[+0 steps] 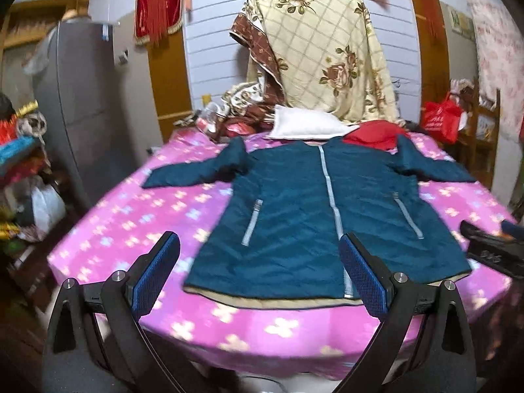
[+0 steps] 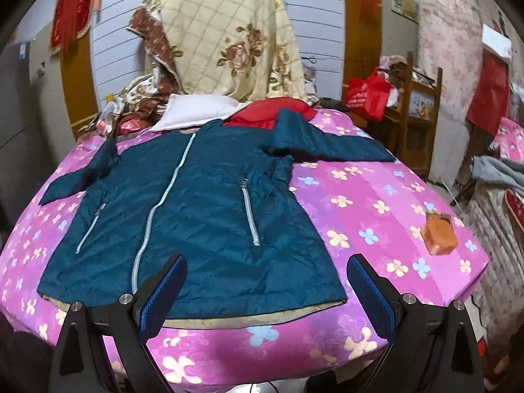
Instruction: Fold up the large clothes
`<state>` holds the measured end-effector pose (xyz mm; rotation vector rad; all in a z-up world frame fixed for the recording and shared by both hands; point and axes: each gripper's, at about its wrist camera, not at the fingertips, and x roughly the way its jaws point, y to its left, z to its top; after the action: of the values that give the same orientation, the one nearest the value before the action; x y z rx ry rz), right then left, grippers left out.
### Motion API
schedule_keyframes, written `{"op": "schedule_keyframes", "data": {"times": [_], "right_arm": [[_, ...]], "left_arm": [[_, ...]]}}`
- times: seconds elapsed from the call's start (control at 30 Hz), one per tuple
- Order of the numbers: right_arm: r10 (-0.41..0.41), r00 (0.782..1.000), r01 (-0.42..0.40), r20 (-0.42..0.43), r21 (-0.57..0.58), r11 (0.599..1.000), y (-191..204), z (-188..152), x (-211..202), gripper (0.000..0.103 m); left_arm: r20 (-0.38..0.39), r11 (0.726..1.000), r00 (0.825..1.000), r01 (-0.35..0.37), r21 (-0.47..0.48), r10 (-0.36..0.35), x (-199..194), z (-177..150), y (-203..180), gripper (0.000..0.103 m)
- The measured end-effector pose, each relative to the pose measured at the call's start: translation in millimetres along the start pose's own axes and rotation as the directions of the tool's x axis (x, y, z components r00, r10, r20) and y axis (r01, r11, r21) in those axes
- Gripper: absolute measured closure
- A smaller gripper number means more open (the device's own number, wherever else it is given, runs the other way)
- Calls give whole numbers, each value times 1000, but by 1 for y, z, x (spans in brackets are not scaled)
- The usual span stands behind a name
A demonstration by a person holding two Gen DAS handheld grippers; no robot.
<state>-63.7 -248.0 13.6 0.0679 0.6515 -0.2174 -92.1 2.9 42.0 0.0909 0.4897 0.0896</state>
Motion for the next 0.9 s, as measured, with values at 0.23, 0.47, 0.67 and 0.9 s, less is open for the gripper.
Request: {"op": "schedule_keyframes", "data": {"times": [0.23, 0.47, 0.67, 0.9], "right_arm": [[10, 999, -9, 42, -27, 1000, 16, 16, -19, 6], [5, 997, 0, 75, -72, 997, 24, 31, -33, 6], [11, 997, -5, 73, -91, 996, 22, 52, -42, 6], [173, 981, -171, 86, -32, 985, 19, 119, -70, 6]], "left_arm": [[-47, 995, 998, 31, -90, -35, 7, 8, 33, 5], [-35, 995, 999, 7, -96, -10, -5, 14, 42, 5], [-7, 994, 1000, 11, -105, -12, -14, 30, 54, 5], [7, 993, 1000, 29, -113, -29, -3, 81, 73, 5]]}}
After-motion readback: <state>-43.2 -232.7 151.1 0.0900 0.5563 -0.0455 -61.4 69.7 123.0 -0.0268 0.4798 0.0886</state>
